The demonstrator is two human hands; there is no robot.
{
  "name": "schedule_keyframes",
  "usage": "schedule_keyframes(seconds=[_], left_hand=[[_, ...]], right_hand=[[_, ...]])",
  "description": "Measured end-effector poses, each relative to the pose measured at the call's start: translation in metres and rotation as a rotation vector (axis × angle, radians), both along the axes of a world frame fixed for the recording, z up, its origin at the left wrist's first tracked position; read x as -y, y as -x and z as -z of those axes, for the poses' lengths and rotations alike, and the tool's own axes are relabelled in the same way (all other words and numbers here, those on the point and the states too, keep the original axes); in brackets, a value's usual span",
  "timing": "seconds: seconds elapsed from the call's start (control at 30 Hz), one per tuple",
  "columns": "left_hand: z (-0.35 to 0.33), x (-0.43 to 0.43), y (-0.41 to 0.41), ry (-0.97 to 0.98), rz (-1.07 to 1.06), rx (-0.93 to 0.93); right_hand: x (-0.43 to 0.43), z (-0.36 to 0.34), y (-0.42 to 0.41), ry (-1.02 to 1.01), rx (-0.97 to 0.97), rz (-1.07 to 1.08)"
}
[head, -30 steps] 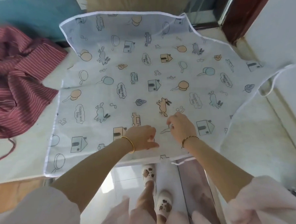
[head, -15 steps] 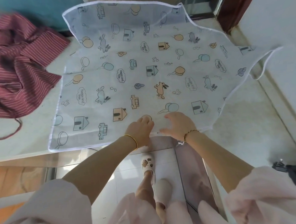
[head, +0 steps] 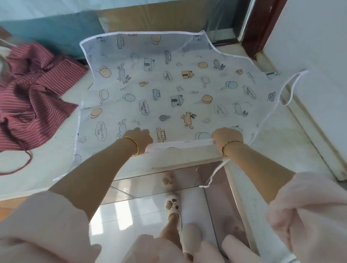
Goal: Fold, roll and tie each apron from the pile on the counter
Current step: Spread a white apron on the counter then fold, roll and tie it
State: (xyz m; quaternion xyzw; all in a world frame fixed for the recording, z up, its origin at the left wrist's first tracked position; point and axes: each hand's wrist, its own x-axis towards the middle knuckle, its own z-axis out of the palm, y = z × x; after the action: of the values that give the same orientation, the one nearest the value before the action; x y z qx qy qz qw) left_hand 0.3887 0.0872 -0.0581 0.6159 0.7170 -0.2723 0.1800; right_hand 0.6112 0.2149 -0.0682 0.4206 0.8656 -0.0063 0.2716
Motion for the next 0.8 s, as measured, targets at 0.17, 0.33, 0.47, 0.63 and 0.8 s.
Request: schedule_keyframes(seconds=[0.17, 0.33, 0.47, 0.63, 0.8], left_hand=[[-0.049, -0.012, -0.007, 0.544, -0.081, 0.063], [-0.099, -0.037, 0.039, 0.599, -0.24, 0.08], [-0.12, -0.072, 0.101, 0.381, -0.327, 0.016], [-0.078, -0.118, 0.166, -0.011, -0.334, -0.086], [-0.007, -0.167, 0.22, -0.232, -0.361, -0.155]], right_hand=[[-0.002, -0.092, 0.019, 0.297, 0.602, -0.168], [-0.048, -0.138, 0.035, 0.167, 0.173, 0.015], [-0.101, -0.146, 0.084, -0.08, -0.048, 0.106], [-0.145, -0.119, 0.161, -0.25, -0.069, 0.079], [-0.202, -0.056, 0.227, -0.27, 0.016, 0.081]])
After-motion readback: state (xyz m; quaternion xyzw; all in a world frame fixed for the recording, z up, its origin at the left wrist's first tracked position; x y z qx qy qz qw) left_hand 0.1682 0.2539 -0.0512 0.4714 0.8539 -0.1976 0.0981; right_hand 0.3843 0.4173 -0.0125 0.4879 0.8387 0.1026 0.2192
